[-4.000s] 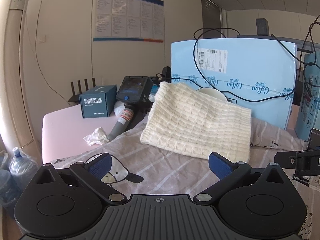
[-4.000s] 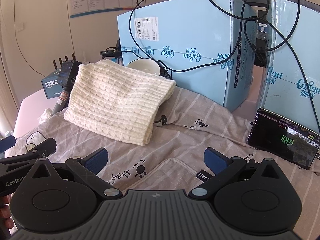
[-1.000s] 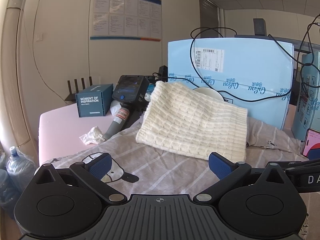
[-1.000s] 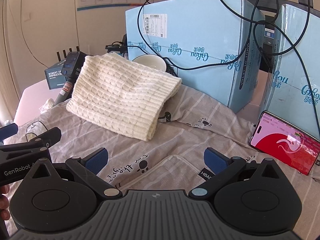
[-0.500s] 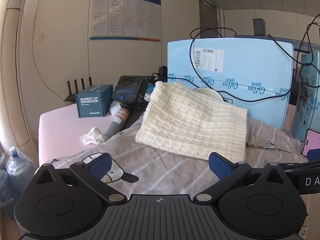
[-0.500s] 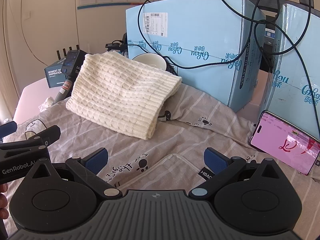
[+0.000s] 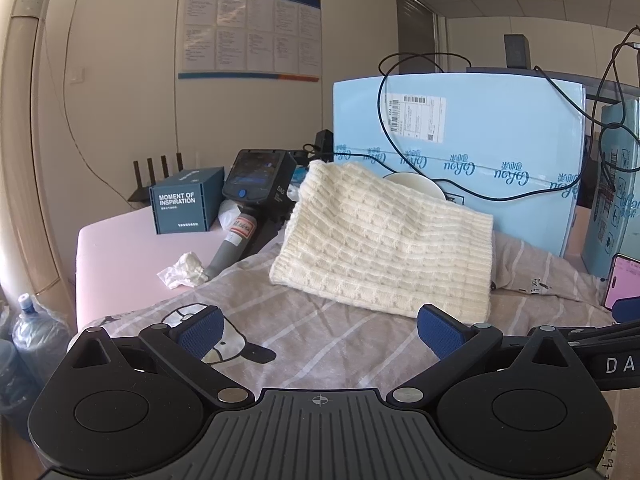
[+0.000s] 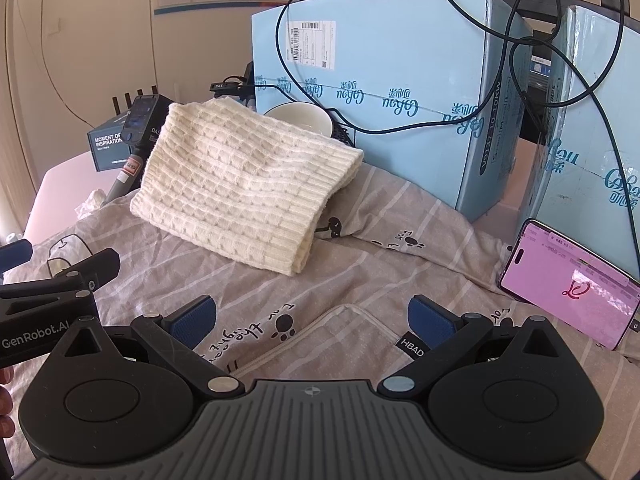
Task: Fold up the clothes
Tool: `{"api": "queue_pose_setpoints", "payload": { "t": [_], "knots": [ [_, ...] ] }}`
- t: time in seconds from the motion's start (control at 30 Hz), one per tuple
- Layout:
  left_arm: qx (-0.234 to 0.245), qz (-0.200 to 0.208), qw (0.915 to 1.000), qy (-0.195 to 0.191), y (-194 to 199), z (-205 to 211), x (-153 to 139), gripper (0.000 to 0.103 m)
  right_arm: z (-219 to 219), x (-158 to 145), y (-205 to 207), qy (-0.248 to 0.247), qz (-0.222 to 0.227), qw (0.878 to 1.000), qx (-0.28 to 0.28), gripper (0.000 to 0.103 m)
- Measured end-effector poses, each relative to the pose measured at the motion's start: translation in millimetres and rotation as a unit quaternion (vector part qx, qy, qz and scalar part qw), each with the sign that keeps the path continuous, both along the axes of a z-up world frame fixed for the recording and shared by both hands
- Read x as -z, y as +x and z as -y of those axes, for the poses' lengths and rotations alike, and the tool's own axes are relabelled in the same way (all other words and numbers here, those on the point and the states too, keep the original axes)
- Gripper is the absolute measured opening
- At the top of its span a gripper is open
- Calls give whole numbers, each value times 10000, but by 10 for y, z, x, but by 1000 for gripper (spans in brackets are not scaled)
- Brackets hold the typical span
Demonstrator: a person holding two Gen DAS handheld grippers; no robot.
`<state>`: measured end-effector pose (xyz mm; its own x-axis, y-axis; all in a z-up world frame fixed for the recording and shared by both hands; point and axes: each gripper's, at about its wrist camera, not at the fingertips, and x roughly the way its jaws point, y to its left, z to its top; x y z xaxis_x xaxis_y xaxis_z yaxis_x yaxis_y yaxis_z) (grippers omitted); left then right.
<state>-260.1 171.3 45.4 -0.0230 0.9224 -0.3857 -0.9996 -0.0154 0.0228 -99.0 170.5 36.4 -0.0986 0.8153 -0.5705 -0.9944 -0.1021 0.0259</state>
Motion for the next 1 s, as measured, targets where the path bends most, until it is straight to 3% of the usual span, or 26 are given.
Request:
{"api": "queue_pose_setpoints", "payload": {
  "t": [1.0],
  "knots": [
    [6, 3, 10000, -35, -5, -11, 20, 103, -6, 16, -9, -34, 52, 10000, -8, 103]
  ]
}}
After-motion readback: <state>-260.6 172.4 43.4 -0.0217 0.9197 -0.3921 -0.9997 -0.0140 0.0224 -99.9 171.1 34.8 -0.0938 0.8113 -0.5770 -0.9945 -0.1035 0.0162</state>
